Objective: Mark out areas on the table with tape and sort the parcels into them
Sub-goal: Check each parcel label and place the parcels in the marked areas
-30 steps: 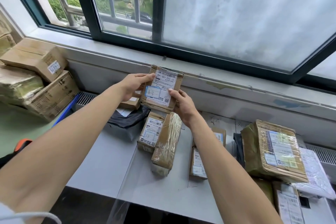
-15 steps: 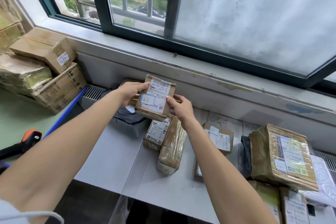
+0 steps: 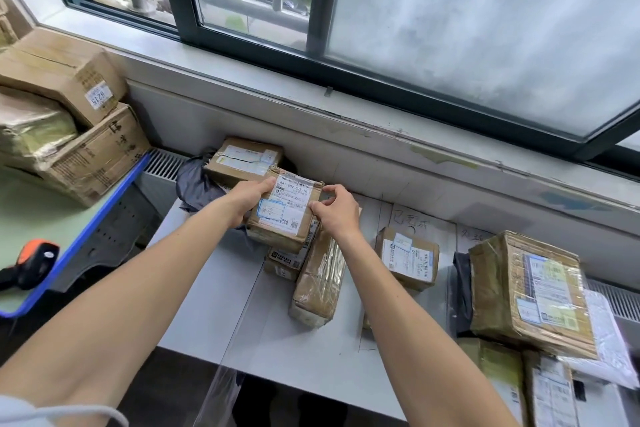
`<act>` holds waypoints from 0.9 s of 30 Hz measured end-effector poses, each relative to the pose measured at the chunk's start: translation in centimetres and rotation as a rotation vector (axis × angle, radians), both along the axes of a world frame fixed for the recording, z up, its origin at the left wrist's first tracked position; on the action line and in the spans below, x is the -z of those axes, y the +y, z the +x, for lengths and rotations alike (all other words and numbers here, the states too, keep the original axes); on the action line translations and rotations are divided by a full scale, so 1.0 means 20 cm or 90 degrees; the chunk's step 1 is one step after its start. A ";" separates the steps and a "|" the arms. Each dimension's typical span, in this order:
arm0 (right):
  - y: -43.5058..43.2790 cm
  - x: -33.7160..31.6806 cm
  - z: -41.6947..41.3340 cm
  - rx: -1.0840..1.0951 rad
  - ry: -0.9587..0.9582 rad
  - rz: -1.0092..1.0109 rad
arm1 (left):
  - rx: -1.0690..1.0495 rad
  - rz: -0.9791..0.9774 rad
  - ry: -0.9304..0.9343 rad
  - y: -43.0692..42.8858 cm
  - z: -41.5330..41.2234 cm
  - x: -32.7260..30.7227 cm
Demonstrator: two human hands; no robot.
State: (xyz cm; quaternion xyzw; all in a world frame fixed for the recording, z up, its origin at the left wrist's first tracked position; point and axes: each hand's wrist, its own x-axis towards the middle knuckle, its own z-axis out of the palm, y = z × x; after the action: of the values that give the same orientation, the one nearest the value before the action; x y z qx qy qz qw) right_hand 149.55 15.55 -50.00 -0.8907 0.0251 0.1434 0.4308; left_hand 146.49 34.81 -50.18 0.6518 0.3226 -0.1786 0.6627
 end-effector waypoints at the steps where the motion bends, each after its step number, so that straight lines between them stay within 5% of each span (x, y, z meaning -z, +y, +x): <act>1: 0.00 0.00 0.00 0.002 0.004 -0.002 | -0.004 -0.004 0.001 0.00 0.00 0.01; 27: -0.05 0.06 -0.03 -0.022 -0.028 -0.148 | 0.021 -0.035 0.025 -0.10 0.04 0.21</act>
State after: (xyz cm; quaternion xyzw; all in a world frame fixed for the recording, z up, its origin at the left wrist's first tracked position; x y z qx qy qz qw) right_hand 149.04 14.48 -51.15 -0.9380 0.0168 0.1271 0.3222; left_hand 147.38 32.87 -54.32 0.6351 0.3196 -0.2109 0.6708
